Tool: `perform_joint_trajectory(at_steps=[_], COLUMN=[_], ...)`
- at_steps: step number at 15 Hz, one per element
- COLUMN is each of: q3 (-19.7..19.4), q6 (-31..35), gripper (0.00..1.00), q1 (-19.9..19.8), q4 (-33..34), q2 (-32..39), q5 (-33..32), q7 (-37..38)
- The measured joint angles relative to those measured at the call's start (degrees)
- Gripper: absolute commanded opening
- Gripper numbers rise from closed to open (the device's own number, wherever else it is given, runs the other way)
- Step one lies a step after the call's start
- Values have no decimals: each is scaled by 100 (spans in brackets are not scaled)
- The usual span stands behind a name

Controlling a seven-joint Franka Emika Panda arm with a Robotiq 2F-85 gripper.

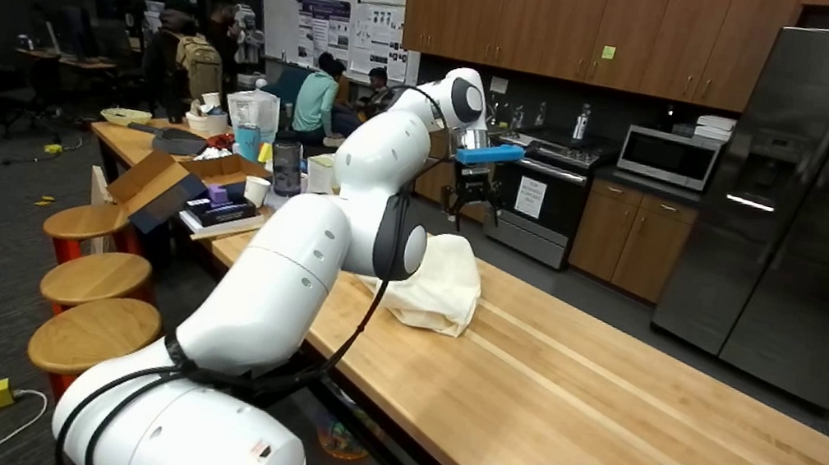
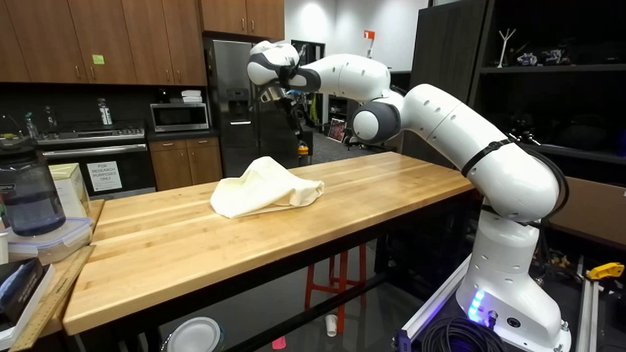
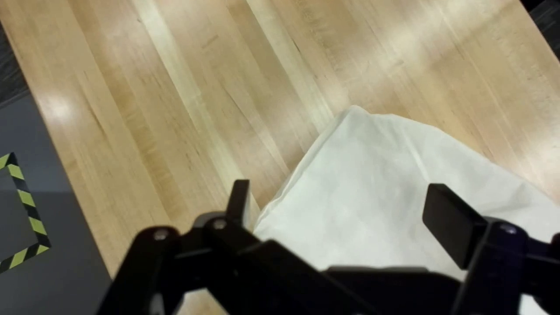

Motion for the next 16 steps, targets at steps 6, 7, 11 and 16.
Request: perform_joint_trajectory(at_steps=[6,7,11,16], q3=[38,21,-60,-281], q6=[111,116,115,235], gripper=[100,100,100,100], q1=[548,748,1637,2376], q4=[63,64,5,-6], q2=[1,-10,-16,44], q5=[-287,-443,-1044,-1700], q7=[-414,-560,-1105,-2264])
